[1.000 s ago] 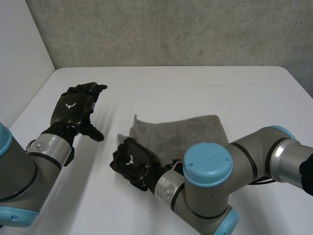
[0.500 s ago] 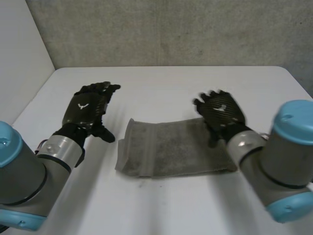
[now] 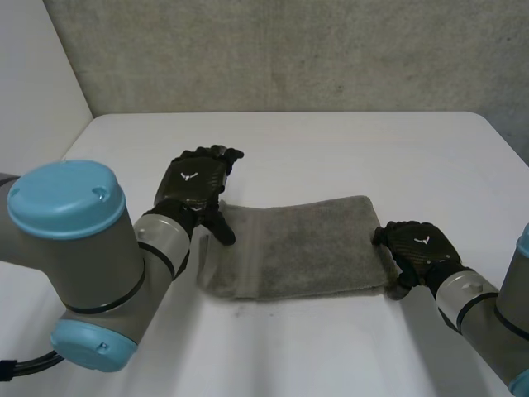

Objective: Fold the towel.

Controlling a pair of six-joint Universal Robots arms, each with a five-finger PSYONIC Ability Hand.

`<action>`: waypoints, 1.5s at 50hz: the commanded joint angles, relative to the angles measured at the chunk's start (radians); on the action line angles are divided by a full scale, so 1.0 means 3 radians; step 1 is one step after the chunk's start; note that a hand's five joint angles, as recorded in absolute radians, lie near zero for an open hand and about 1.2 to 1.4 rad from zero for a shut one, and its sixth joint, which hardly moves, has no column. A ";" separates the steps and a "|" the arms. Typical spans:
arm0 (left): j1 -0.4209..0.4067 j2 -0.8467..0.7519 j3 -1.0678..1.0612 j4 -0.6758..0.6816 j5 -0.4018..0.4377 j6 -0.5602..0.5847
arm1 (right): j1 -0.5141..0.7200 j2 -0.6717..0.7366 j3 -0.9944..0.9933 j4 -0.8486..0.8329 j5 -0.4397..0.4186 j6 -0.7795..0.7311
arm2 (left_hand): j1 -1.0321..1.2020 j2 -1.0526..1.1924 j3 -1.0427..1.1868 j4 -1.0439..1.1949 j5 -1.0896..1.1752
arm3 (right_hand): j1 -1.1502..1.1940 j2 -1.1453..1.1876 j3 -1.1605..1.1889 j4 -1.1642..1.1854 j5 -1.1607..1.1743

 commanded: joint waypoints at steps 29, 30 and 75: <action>0.0297 0.0267 -0.0167 -0.0236 0.0003 -0.0328 | 0.0387 -0.0226 -0.0637 -0.0144 -0.0002 -0.0087 | 0.0007 0.0032 0.0028 0.0028 -0.0089 | 0.3219 0.3253 0.3221 0.3200 0.3157; 0.0389 0.0303 -0.0183 -0.0241 0.0008 -0.0328 | 0.0389 -0.0225 -0.0639 -0.0143 -0.0002 -0.0088 | 0.0007 0.0032 0.0028 0.0028 -0.0089 | 0.3219 0.3253 0.3221 0.3200 0.3157; -0.0039 -0.0253 0.0425 -0.0231 -0.0023 -0.0312 | 0.0982 0.0179 -0.1631 0.0961 -0.0079 0.1007 | 0.0020 0.0044 0.0041 0.0041 -0.0076 | -0.0853 -0.0820 -0.0851 -0.0873 -0.0916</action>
